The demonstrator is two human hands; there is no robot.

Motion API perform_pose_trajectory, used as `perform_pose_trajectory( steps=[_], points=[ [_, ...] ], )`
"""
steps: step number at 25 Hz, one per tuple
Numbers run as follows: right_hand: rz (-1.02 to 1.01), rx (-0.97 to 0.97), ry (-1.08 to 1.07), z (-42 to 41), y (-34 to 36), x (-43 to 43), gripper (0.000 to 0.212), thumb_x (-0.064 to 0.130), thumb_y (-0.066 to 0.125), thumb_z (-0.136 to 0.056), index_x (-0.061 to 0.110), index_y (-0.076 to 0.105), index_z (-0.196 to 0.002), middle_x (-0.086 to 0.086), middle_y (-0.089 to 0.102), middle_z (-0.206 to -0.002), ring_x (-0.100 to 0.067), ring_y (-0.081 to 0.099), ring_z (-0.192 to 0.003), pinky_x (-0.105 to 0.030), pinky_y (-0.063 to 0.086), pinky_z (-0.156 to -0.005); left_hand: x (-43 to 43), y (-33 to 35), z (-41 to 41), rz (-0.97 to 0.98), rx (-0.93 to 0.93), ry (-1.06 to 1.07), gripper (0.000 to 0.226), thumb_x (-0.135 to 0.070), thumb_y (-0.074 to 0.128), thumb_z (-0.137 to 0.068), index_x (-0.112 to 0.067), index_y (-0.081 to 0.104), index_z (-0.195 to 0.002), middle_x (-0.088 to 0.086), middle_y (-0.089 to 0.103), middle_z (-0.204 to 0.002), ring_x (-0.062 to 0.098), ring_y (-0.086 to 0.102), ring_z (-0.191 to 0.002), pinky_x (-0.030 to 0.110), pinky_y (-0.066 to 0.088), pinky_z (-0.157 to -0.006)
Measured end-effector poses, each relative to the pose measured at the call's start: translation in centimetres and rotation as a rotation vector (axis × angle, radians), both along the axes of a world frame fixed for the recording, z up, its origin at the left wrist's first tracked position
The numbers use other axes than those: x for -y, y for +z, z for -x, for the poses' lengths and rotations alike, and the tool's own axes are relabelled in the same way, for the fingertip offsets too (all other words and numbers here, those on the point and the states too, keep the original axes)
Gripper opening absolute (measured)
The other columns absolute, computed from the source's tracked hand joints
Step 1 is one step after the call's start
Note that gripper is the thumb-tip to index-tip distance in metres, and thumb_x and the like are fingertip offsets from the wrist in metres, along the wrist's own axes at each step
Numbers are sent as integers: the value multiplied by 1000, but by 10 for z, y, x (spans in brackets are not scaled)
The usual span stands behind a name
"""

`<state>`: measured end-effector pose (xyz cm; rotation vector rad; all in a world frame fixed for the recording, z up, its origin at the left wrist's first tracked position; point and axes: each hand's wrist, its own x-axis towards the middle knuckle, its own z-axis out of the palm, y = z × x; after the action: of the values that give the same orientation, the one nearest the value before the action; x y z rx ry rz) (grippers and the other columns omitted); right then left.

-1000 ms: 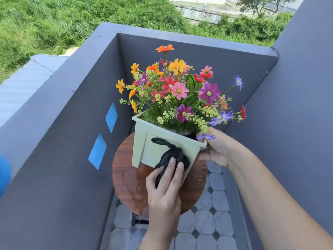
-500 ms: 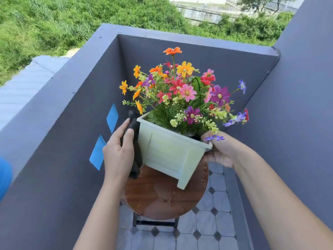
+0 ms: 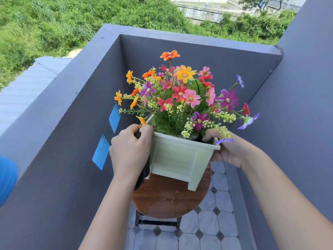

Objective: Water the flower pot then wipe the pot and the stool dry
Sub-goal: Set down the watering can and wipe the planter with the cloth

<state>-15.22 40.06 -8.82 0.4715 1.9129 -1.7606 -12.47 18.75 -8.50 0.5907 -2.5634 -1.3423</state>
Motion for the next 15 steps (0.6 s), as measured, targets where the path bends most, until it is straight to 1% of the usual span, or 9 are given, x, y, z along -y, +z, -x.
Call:
perform_pose_trajectory(
  steps=[2, 4, 6, 8, 10, 11, 12, 13, 15],
  points=[
    [31, 16, -22, -5, -4, 0, 18, 13, 50, -90, 12, 63, -77, -5, 60, -67, -16, 59, -50, -30, 58, -54, -4, 7, -1, 27, -14, 39, 42, -28, 49, -83, -14, 34, -45, 2, 30, -47, 20, 35, -55, 36, 32, -58],
    [52, -4, -49, -11, -8, 1, 21, 16, 49, -94, 14, 67, -82, -7, 63, -77, -16, 61, -52, -27, 55, -48, -5, 8, -1, 51, -11, 46, 39, -27, 48, -81, -12, 31, -50, 4, 27, -51, 24, 30, -56, 32, 32, -56],
    [53, -39, -78, -16, -7, 4, 26, 14, 47, -94, 16, 67, -77, -4, 66, -65, -16, 60, -51, -23, 53, -45, -4, 8, 0, 51, 16, 44, 37, -32, 49, -80, -7, 41, -54, 6, 31, -53, 26, 33, -61, 31, 35, -57],
    [45, -64, -122, -18, -5, 6, 23, 14, 50, -92, 16, 66, -76, 2, 64, -52, -20, 57, -57, -23, 54, -47, -4, 8, 0, 55, 35, 38, 39, -36, 51, -80, -4, 48, -57, 8, 34, -56, 28, 36, -65, 35, 37, -61],
    [57, -77, -156, -21, -2, 8, 20, 14, 51, -91, 16, 65, -78, 5, 59, -45, -23, 53, -63, -22, 55, -49, -4, 10, -1, 86, 8, 22, 40, -31, 51, -81, -7, 38, -53, 9, 30, -56, 28, 32, -63, 33, 33, -58],
    [73, -88, -176, -23, -3, 9, 16, 15, 53, -90, 16, 64, -80, 4, 59, -49, -24, 52, -66, -21, 54, -51, -4, 11, -2, 109, -6, 17, 39, -29, 51, -81, -10, 33, -52, 9, 28, -56, 28, 30, -61, 32, 31, -56],
    [94, -98, -215, -27, -4, 13, 9, 18, 56, -88, 15, 65, -86, 1, 62, -59, -26, 53, -70, -21, 54, -52, -4, 11, -2, 131, -12, 14, 39, -28, 51, -81, -11, 31, -53, 10, 27, -56, 28, 29, -61, 30, 29, -55],
    [114, -116, -278, -32, -7, 15, 15, 21, 61, -84, 13, 64, -96, -3, 63, -75, -28, 54, -76, -20, 55, -55, -5, 11, -2, 148, -12, 16, 38, -26, 50, -81, -11, 31, -53, 11, 28, -56, 29, 28, -60, 30, 28, -55],
    [186, -154, -446, -45, -17, 23, 41, 27, 66, -81, 10, 56, -117, -1, 63, -97, -28, 62, -90, -22, 57, -67, -6, 11, -4, 173, -7, 20, 37, -24, 49, -82, -10, 31, -54, 11, 29, -55, 29, 27, -58, 31, 28, -55]
  ],
)
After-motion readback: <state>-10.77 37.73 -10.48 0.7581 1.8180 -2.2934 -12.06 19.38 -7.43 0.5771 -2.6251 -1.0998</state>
